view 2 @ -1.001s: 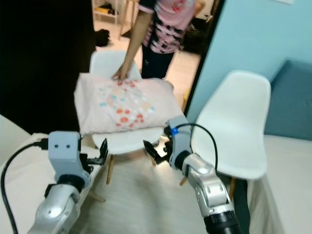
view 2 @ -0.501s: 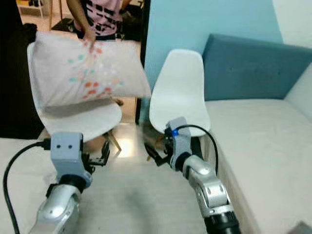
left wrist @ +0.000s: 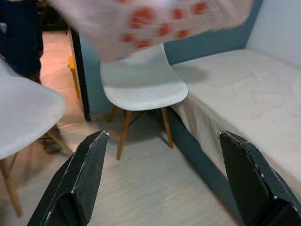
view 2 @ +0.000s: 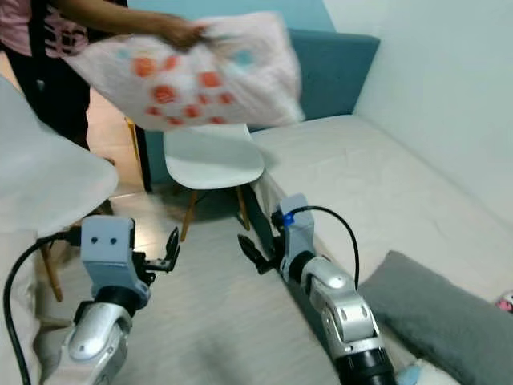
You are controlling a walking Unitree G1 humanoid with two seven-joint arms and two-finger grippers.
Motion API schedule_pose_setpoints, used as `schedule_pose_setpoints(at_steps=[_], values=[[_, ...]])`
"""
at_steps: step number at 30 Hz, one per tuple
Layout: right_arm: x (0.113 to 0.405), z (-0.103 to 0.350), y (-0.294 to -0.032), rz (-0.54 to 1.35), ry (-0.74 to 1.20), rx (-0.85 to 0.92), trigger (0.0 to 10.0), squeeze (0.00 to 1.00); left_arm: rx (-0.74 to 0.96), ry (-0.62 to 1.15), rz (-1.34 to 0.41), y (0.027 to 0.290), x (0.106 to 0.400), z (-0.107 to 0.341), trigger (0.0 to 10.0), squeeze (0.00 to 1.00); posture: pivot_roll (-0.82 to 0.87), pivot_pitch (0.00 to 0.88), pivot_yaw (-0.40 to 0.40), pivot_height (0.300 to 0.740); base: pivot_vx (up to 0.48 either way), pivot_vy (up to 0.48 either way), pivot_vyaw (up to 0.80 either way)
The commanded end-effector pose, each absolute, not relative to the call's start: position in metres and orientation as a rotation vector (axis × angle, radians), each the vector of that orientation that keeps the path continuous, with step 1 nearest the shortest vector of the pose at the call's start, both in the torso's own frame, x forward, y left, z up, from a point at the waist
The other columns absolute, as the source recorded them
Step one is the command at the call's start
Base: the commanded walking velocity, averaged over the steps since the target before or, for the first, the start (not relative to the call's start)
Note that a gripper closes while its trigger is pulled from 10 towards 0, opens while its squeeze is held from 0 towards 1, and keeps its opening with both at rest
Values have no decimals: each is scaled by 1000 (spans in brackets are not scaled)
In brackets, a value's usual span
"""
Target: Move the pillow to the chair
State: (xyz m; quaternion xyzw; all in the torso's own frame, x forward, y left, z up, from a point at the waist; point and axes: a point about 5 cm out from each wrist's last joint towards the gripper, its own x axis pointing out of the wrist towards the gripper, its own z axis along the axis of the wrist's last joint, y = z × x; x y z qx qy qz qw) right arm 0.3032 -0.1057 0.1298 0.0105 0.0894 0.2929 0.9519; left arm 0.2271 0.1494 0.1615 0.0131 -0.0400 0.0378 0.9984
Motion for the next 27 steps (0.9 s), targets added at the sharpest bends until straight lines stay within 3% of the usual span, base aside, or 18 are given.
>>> schedule_pose_setpoints(at_steps=[1, 13, 20, 27], values=[[304, 130, -112, 575, 178, 27, 10000, 0, 33, -86, 70, 148, 229, 164, 10000, 0, 91, 0, -127, 740, 0, 0, -469], [304, 132, -112, 576, 159, 24, 10000, 0, 87, -81, 32, 146, 229, 163, 10000, 0, 91, 0, -125, 740, 0, 0, -39], [306, 130, -116, 542, 173, 25, 10000, 0, 93, -68, 33, 146, 231, 161, 10000, 0, 93, 0, -126, 740, 0, -455, 0], [309, 126, -122, 510, 180, 2, 10000, 0, 69, -71, 52, 149, 232, 161, 10000, 0, 94, 0, -125, 740, 0, 0, 0]])
